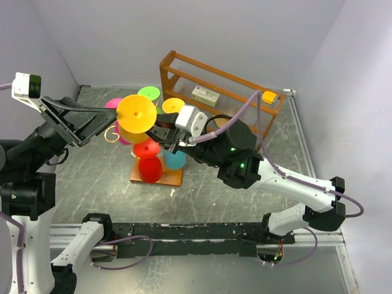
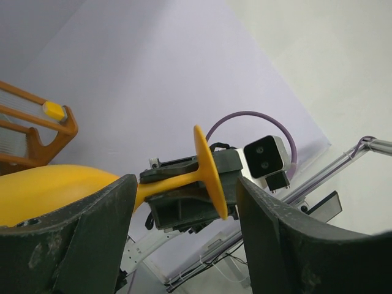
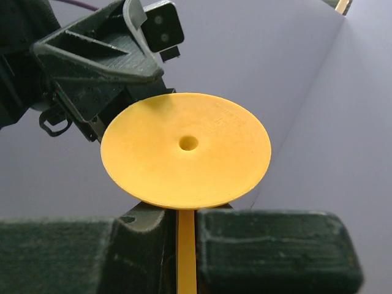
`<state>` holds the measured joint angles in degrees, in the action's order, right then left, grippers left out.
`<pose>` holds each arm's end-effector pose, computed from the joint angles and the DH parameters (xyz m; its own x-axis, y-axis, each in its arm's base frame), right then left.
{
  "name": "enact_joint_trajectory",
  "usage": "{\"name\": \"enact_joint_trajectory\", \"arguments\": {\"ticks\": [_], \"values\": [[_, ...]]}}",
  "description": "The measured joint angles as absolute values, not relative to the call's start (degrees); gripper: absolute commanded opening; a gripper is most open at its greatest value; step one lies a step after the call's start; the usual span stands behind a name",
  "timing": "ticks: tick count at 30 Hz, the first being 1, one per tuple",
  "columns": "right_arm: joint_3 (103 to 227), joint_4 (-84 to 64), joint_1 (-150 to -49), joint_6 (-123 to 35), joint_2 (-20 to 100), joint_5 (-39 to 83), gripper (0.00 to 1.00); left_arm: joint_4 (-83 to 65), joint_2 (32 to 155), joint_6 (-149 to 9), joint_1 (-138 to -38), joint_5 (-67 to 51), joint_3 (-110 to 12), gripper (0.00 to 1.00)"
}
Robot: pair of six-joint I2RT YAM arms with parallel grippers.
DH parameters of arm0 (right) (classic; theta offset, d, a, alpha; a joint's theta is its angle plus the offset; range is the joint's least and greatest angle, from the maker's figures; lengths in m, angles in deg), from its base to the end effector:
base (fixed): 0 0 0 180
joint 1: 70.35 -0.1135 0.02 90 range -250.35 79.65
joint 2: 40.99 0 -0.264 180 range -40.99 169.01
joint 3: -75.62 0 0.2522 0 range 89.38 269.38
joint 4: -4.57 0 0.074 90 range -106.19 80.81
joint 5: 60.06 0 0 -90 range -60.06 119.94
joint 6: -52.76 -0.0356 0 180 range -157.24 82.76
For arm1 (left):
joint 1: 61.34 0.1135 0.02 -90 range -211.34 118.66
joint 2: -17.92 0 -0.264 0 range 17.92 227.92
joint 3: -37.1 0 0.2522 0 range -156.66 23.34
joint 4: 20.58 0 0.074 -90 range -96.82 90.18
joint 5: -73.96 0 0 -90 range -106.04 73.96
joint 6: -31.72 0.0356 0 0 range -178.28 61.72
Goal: Place the wine glass upside down on the wine glass rack
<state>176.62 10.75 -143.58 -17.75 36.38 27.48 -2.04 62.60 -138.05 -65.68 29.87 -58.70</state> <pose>0.0817 0.2766 0.5267 0.4580 0.3644 -0.8108 -0.8640 0.3969 -0.3096 0.0717 -0.0311 0.5486 -0.5504 -0.6449 -0.5303 0.6449 0.0750 -0.7606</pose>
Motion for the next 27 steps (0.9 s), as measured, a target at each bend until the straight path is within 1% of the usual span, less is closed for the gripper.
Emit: {"name": "enact_joint_trajectory", "arguments": {"ticks": [2, 5, 8, 12, 18, 20, 22, 24, 26, 27], "values": [[176.86, 10.4, -143.58, -17.55, 37.1, 26.76, 0.0, -1.67, 62.56, -138.07, -65.68, 29.87, -58.75, 0.71], [177.03, 9.9, -143.58, -17.47, 38.21, 25.88, 0.0, 0.19, 62.54, -137.59, -65.68, 29.72, -59.12, 0.57], [177.01, 10.12, -143.58, -17.73, 38.82, 25.12, 0.0, 3.16, 62.54, -136.39, -65.68, 28.93, -60.34, 0.4], [176.99, 11.23, -143.58, -18.45, 39.63, 24.4, 0.0, 6.61, 62.19, -134.35, -65.68, 27.2, -62.4, 0.23], [176.88, 13.53, -143.36, -19.06, 40.81, 23.81, 0.0, 9.7, 61.84, -133.63, -65.68, 25.96, -63.69, 0.13], [176.88, 13.99, -143.28, -19.02, 41.07, 23.7, 0.0, 10.74, 61.9, -133.5, -65.68, 25.63, -64.21, 0.14], [176.88, 14.53, -143.23, -18.93, 41.32, 23.7, 0.0, 12.01, 62.17, -133.31, -65.68, 25.35, -64.93, 0.19], [176.88, 14.84, -143.19, -18.76, 41.45, 23.7, 0.0, 13.3, 62.65, -132.85, -65.68, 25.26, -65.92, 0.21], [176.88, 14.99, -143.19, -18.67, 41.53, 23.74, 0.0, 14.39, 63.02, -132.37, -65.68, 25.26, -66.66, 0.19], [176.88, 15.1, -143.19, -18.56, 41.58, 23.76, 0.0, 15.07, 63.24, -132.04, -65.68, 25.24, -67.16, 0.14]]}}
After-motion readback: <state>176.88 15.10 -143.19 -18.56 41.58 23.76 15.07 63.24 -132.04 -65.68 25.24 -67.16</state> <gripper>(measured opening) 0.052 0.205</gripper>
